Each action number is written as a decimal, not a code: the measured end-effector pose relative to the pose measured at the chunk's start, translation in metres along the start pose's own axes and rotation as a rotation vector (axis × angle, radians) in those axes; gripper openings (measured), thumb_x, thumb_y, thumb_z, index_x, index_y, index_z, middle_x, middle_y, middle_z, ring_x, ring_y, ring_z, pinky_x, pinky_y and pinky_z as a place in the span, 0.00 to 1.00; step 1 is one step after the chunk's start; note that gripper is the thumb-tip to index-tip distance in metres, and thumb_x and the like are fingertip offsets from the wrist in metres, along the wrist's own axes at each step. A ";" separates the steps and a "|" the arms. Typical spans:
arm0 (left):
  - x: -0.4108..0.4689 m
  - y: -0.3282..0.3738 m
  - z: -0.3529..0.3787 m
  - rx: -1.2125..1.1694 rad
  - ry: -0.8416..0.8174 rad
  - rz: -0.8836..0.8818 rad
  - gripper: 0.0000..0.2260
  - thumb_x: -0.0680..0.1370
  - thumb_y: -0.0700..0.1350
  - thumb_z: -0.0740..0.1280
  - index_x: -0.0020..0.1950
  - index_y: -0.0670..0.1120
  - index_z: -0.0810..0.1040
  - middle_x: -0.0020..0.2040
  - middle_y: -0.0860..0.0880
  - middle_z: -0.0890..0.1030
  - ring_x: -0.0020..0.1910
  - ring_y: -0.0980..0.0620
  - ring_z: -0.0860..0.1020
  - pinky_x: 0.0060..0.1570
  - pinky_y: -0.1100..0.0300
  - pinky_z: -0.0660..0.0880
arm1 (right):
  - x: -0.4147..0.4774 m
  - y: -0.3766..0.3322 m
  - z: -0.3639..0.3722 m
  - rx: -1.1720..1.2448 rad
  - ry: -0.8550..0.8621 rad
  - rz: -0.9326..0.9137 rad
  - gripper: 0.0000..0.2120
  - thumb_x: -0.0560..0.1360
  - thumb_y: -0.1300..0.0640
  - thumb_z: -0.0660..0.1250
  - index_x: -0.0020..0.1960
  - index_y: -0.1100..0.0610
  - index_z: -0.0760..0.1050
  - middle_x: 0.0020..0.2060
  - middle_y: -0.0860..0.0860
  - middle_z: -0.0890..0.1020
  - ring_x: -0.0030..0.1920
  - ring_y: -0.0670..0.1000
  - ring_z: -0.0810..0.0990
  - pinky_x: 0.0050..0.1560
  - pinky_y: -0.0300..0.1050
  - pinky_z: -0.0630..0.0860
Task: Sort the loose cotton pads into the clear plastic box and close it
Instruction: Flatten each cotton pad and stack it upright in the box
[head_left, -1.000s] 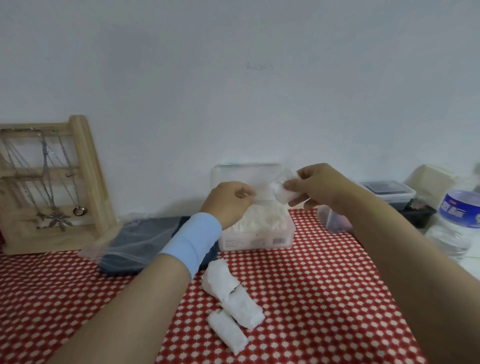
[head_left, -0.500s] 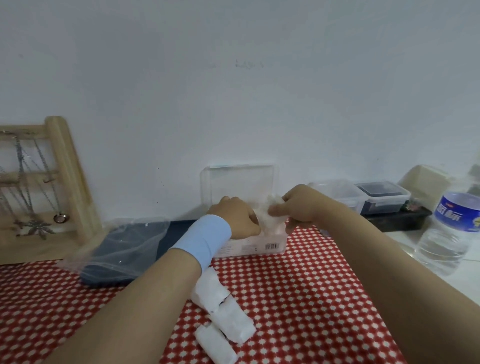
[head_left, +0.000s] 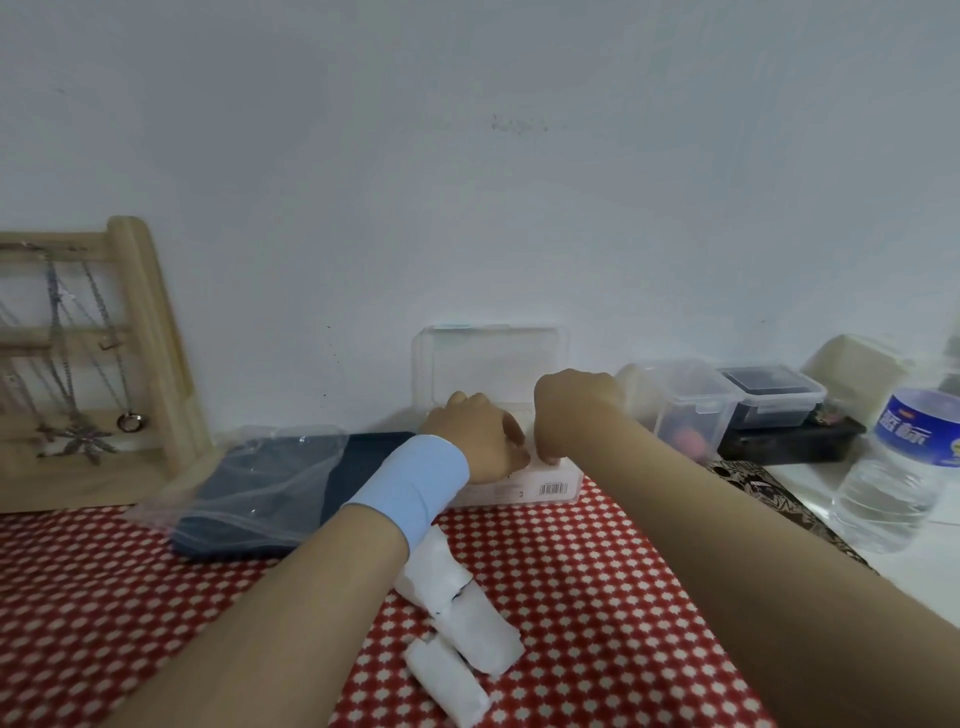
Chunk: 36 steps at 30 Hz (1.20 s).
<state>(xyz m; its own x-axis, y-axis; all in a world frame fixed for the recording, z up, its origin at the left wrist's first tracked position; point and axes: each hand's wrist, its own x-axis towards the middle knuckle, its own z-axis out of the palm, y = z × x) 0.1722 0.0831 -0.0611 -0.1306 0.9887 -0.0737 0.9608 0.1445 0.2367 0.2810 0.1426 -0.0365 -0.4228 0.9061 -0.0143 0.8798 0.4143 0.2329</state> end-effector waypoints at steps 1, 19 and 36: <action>-0.001 0.000 0.001 0.002 0.007 0.001 0.17 0.80 0.60 0.61 0.68 0.62 0.77 0.67 0.48 0.71 0.70 0.46 0.67 0.67 0.48 0.70 | 0.000 -0.002 0.001 0.017 -0.038 -0.006 0.09 0.74 0.53 0.72 0.43 0.54 0.73 0.36 0.48 0.77 0.35 0.48 0.76 0.40 0.42 0.72; -0.012 -0.031 0.021 -0.008 0.098 0.133 0.28 0.82 0.59 0.58 0.81 0.54 0.58 0.81 0.51 0.59 0.79 0.48 0.54 0.77 0.48 0.54 | -0.014 0.016 0.008 0.611 -0.082 0.101 0.10 0.77 0.59 0.61 0.38 0.59 0.74 0.34 0.51 0.83 0.28 0.50 0.77 0.38 0.44 0.79; -0.020 -0.043 0.025 -0.042 -0.024 0.043 0.27 0.86 0.54 0.48 0.83 0.49 0.44 0.83 0.51 0.41 0.81 0.52 0.39 0.79 0.53 0.42 | -0.041 -0.005 0.052 0.230 -0.025 -0.363 0.23 0.86 0.45 0.43 0.79 0.49 0.58 0.82 0.57 0.49 0.81 0.57 0.45 0.78 0.65 0.48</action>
<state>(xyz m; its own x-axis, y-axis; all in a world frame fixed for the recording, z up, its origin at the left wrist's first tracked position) 0.1394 0.0565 -0.0937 -0.0829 0.9929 -0.0853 0.9543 0.1038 0.2804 0.3046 0.1079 -0.0873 -0.7108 0.6990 -0.0793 0.7019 0.7122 -0.0140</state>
